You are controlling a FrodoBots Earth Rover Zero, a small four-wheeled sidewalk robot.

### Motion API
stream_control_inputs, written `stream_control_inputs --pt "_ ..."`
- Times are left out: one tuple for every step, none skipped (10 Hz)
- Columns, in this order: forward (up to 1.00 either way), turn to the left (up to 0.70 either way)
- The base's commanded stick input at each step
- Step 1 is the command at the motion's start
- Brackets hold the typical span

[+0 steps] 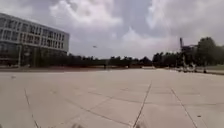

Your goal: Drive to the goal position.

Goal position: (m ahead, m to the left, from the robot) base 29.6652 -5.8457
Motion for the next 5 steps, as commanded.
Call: stream_control_inputs --pt "0.6 0.0" --pt "0.6 0.0" --pt "0.6 0.0" --pt "0.6 0.0" --pt "0.6 0.0"
